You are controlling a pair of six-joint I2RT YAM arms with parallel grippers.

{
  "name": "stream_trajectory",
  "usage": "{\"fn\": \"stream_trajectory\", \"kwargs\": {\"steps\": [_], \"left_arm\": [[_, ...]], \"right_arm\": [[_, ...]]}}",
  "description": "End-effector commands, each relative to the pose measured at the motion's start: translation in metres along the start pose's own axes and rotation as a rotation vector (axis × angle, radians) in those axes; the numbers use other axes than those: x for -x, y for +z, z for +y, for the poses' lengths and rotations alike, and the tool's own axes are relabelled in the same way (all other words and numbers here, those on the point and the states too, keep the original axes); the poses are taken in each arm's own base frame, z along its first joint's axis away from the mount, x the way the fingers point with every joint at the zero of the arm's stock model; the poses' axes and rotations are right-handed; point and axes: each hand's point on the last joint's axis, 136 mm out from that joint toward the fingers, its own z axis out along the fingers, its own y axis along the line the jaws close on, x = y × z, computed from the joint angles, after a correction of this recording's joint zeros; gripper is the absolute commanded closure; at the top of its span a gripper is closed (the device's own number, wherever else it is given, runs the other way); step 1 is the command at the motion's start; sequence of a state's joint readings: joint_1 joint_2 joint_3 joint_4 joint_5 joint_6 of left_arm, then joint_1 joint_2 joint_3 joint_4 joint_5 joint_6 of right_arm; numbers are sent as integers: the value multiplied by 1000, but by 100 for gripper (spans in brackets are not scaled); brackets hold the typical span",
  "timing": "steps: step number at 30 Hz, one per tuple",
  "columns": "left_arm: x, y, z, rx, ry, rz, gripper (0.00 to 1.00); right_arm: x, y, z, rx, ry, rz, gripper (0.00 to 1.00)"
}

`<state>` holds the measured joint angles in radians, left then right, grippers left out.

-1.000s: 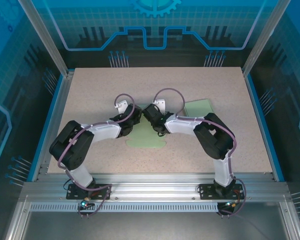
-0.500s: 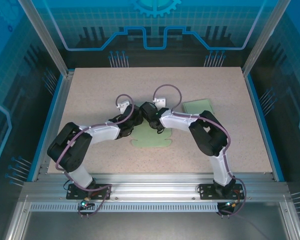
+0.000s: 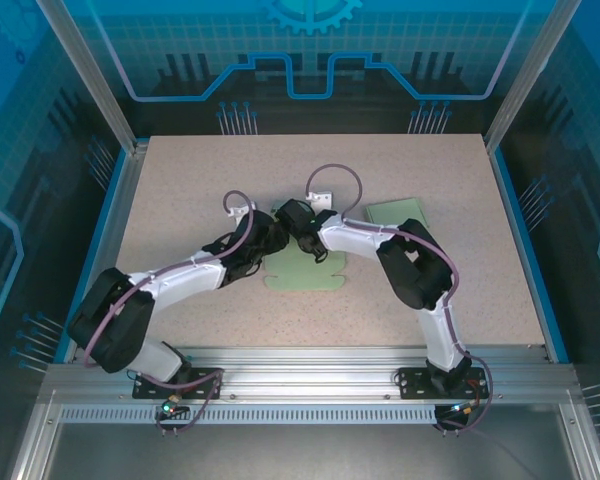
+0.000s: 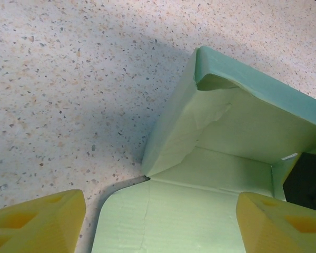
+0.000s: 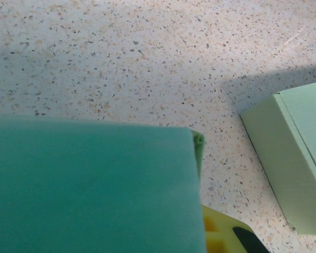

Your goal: Fold the paper box

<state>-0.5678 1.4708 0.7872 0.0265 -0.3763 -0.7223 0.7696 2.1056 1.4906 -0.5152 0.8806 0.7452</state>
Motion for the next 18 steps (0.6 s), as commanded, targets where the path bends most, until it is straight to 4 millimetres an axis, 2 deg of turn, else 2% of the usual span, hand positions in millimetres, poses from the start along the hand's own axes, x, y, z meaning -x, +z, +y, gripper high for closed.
{"fn": "stream_trajectory", "kwargs": {"steps": [1,4,9,18], "left_arm": [[-7,-4,9,45,100,38,25],[-15,2,11,83,185,102,27],[-25,14,17,101,215,146,33],[-19,40,17,23,147,154,42]], "right_arm": [[-25,6,-19,-26,-200,119,100],[-27,7,-17,16,-212,154,100],[-34,6,-15,49,-217,184,100],[-39,4,-12,87,-216,200,100]]}}
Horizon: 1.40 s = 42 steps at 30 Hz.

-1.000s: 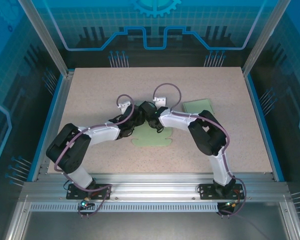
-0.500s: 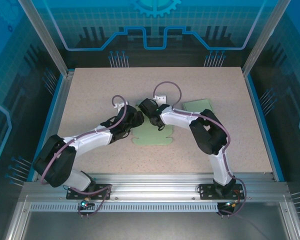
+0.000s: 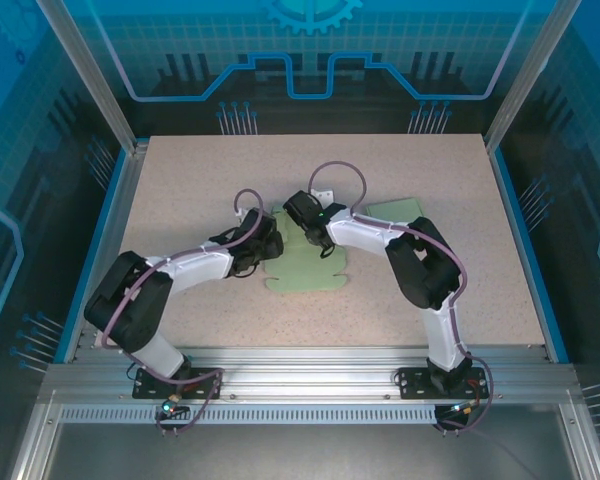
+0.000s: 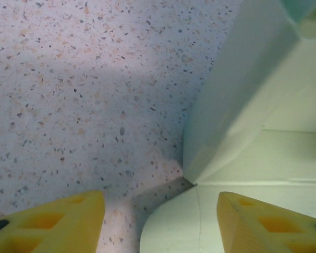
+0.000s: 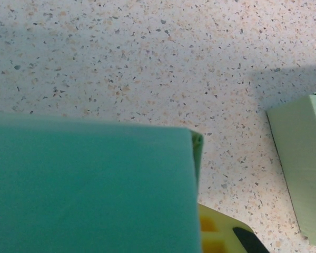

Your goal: Fold the paper box

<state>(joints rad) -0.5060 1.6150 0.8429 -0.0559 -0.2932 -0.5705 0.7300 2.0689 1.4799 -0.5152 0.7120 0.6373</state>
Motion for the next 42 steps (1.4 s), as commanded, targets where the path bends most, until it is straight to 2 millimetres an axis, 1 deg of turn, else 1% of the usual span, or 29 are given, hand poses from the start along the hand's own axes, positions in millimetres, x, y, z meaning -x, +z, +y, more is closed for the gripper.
{"fn": "stream_trajectory", "kwargs": {"steps": [1,3,10,17,19,24,29,31,38,42], "left_arm": [[10,7,-12,-74,-4,-8,44],[13,13,-13,-78,-10,-8,47],[12,33,-16,-78,-8,10,58],[19,42,-17,-67,6,-20,64],[24,43,-19,-74,13,-35,64],[33,41,-33,-138,38,-76,64],[38,37,-42,-194,56,-103,61],[38,36,-44,-208,61,-114,60],[36,35,-46,-239,80,-123,59],[32,28,-51,-292,99,-127,59]], "right_arm": [[-36,4,-14,-38,-145,117,100],[-35,4,-14,-36,-144,116,100],[-36,5,-13,-31,-147,117,100],[-35,4,-11,-20,-152,115,100],[-35,4,-10,-14,-155,114,100],[-35,5,-7,-4,-161,115,100],[-35,6,-5,5,-160,117,100],[-35,6,-5,7,-160,118,100],[-35,4,-3,24,-164,119,100],[-35,3,1,49,-170,127,100]]}}
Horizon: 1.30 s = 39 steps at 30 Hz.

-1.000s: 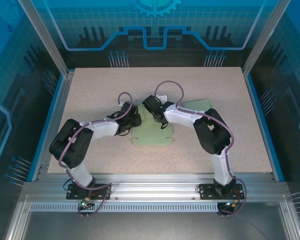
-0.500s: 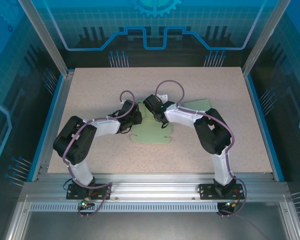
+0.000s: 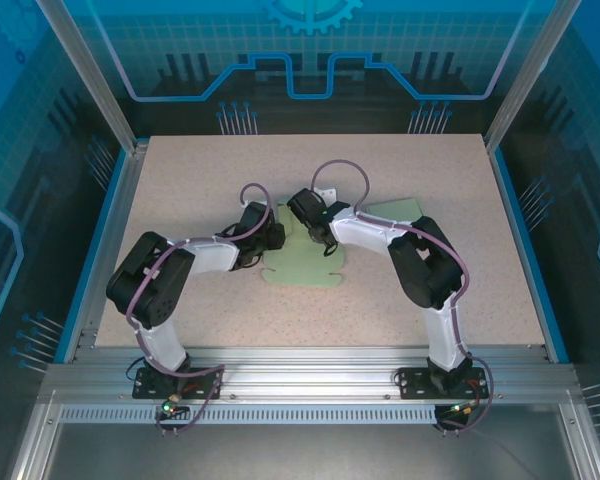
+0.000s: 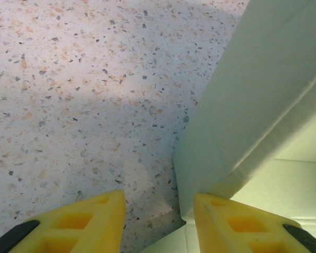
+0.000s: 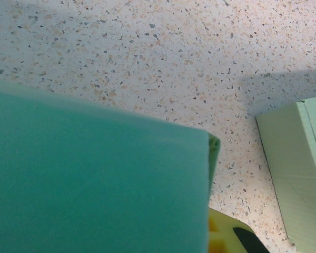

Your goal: Fold the paper box

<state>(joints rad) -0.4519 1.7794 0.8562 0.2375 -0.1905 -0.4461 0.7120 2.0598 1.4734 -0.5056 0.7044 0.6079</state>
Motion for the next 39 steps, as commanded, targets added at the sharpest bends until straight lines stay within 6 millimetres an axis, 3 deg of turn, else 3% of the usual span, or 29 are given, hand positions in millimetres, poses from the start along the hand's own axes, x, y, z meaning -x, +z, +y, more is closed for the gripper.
{"fn": "stream_trajectory", "kwargs": {"steps": [1,10,16,20,24,35,39], "left_arm": [[13,-12,-34,-172,36,-55,60],[0,-20,-25,-146,34,-15,60],[-6,-23,-31,-201,30,0,59],[-9,-34,-40,-269,34,-3,52],[-9,-42,-34,-247,44,-5,50],[-10,-45,-35,-265,26,6,56],[-7,-35,-32,-226,5,4,62]], "right_arm": [[-39,0,8,54,-167,129,100],[-44,-12,9,87,-221,187,100],[-48,-16,14,118,-216,218,100],[-46,-16,17,123,-218,225,100],[-47,-13,18,120,-223,231,100],[-52,-18,23,151,-243,250,100],[-54,-22,30,162,-262,248,100]]}}
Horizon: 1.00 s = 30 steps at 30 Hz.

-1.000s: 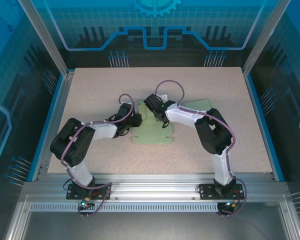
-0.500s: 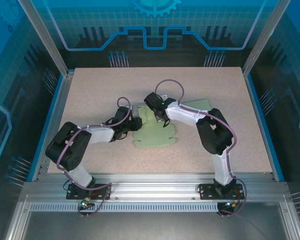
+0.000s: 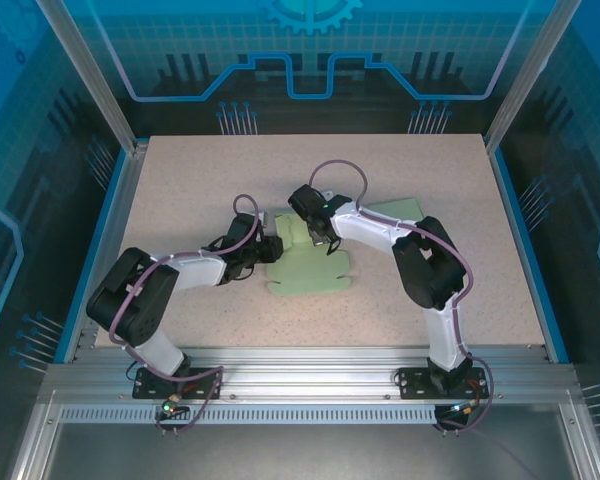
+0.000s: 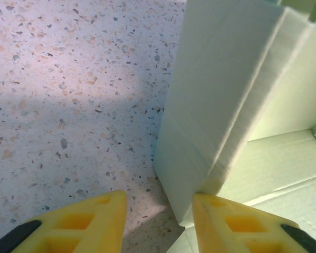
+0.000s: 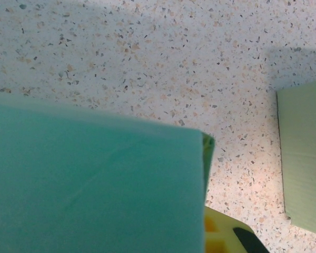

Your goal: Fold the paper box

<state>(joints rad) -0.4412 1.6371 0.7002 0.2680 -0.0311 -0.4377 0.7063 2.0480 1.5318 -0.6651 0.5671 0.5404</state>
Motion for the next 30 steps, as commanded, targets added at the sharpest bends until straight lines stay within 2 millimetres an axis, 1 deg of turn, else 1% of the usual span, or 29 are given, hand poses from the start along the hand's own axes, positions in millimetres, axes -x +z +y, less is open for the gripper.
{"fn": "stream_trajectory", "kwargs": {"steps": [1,6,8,11,15,16,18,20,24,27,28,30], "left_arm": [[24,1,-27,-86,5,-61,62],[34,9,-25,-2,-31,-91,62],[34,11,-30,-14,-24,-94,62],[34,10,-39,-34,6,-98,58],[32,14,-35,-10,32,-88,59],[33,14,-36,-14,42,-93,58],[35,10,-44,-66,82,-116,51],[37,5,-45,-87,91,-128,46],[37,2,-40,-114,80,-108,45],[37,5,-33,-103,71,-96,48],[36,6,-33,-107,72,-93,48],[35,4,-41,-160,96,-95,46]], "right_arm": [[-36,-1,32,82,-155,115,100],[-40,0,40,94,-165,122,100],[-41,1,41,95,-167,126,100],[-42,2,41,93,-169,127,100],[-42,1,42,98,-172,124,100],[-42,0,42,98,-172,123,100],[-44,0,41,99,-173,125,100],[-44,1,41,97,-173,126,100],[-44,2,41,94,-173,128,100],[-44,2,42,101,-173,129,100],[-44,2,43,105,-173,130,100],[-44,1,45,113,-174,131,100]]}}
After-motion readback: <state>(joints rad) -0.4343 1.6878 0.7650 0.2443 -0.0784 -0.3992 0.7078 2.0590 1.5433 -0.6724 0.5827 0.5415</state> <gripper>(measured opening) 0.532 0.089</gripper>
